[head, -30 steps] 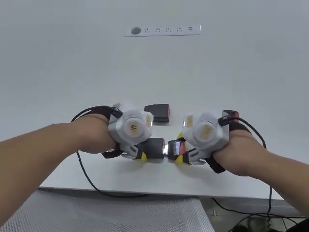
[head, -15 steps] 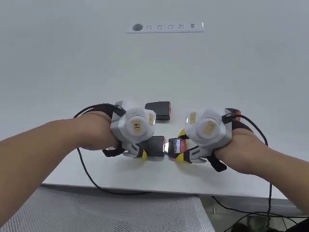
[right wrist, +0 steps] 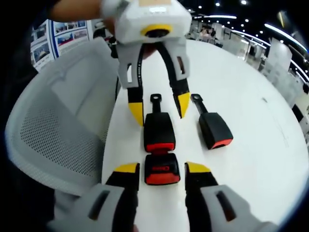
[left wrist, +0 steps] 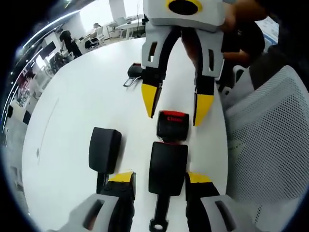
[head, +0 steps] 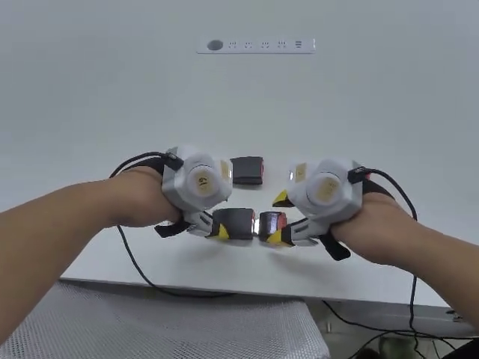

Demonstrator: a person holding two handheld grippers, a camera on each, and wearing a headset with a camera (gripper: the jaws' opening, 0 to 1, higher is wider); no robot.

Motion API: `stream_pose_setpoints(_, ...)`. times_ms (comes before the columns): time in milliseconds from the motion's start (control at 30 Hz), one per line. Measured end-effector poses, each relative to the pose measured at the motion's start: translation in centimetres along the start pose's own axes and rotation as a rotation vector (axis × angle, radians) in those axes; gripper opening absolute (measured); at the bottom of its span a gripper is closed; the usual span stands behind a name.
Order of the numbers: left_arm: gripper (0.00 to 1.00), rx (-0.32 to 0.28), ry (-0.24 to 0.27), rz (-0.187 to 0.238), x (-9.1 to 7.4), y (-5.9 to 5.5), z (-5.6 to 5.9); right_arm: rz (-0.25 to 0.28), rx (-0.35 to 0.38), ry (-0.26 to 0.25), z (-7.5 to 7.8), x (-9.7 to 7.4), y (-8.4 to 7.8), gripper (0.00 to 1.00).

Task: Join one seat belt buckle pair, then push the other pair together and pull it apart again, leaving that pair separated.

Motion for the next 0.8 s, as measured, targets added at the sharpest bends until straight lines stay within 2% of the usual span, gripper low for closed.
stream_pose_setpoints(133, 0.45, 0.056, 0.039, -0.009, -0.6, 0.5, -1.0, 0.009, -0.023, -0.014, 0.6, -1.0, 0.5, 0.36)
stream_pose_setpoints(400, 0.44, 0.079, 0.045, -0.008, 0.1, 1.2, -2.8, -0.014, -0.033, -0.051, 2.9, -2.7, -0.8, 0.37)
stream_pose_setpoints(500, 0.45, 0.107, 0.047, -0.013, 0.6, 1.6, -3.7, -0.026, -0.036, -0.065, 4.0, -3.5, -1.6, 0.37)
stream_pose_setpoints(700, 0.48, 0.108, 0.067, -0.015, 1.4, 1.6, -6.6, -0.054, -0.005, -0.121, 6.7, -5.6, -4.0, 0.37)
stream_pose_setpoints(800, 0.48, 0.109, 0.068, -0.021, 1.7, 1.5, -7.6, -0.067, 0.018, -0.146, 8.1, -6.8, -5.5, 0.38)
Point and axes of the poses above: the centre of the closed fingertips' face, and the gripper's own axes: x roughly forward along the fingers, z roughly to its right, y roughly out of its top, the point moved 4 cm from there along -x, roughly backward along the fingers, and after that the axes turned 11 degrees about z, right-handed, at the moved point
